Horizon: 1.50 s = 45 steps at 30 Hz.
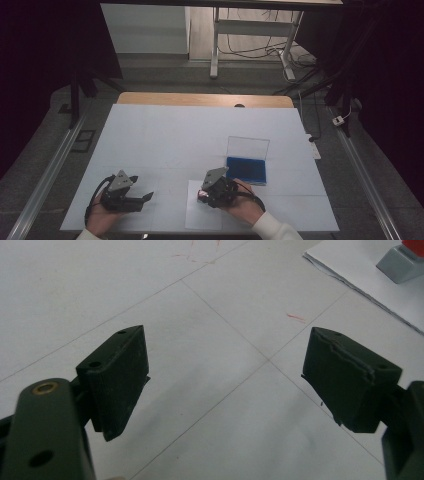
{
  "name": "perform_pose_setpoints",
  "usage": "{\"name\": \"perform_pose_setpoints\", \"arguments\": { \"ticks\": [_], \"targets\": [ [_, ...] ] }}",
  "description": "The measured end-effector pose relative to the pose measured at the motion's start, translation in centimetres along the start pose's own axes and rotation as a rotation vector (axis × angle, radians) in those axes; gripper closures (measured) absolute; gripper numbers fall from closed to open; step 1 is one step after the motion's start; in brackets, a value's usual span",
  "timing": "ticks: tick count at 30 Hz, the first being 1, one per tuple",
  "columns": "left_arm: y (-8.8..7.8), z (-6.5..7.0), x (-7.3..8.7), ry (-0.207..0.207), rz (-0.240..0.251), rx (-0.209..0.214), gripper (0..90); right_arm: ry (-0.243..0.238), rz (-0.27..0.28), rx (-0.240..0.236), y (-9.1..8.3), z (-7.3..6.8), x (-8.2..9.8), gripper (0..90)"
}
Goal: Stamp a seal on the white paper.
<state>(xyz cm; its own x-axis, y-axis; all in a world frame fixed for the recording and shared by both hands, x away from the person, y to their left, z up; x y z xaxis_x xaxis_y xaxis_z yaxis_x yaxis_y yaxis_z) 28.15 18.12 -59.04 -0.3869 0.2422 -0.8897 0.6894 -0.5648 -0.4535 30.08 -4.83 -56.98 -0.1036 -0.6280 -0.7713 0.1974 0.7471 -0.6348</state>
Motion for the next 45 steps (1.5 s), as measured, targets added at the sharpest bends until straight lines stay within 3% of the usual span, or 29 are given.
{"name": "perform_pose_setpoints", "arguments": {
  "ticks": [9,22,45],
  "targets": [
    [-0.02,0.17,-0.07,0.0,-0.001,0.001,18.6,-0.003,-0.019,0.011,0.24,-0.15,0.26,70.8],
    [-0.07,0.22,-0.12,0.001,0.001,0.0,18.6,-0.02,-0.004,0.007,0.26,-0.08,0.35,71.1],
    [-0.06,0.04,-0.16,0.001,0.004,-0.001,18.8,0.01,0.002,0.022,0.02,-0.13,0.13,70.5]
  ]
}}
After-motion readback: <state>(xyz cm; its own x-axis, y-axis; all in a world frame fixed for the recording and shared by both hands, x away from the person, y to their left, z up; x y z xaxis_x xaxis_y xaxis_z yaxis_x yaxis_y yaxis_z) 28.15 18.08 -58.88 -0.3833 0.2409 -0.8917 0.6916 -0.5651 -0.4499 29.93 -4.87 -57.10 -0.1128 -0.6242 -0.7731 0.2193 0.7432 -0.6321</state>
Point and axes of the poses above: each handheld gripper's, and its own axes: y roughly forward along the jaws, x roughly out of its underside, z roughly to its right, the point moved 9 cm from there along y, roughly forward along the jaws, and after that the axes turned 15 degrees about z, right-handed, at the moved point
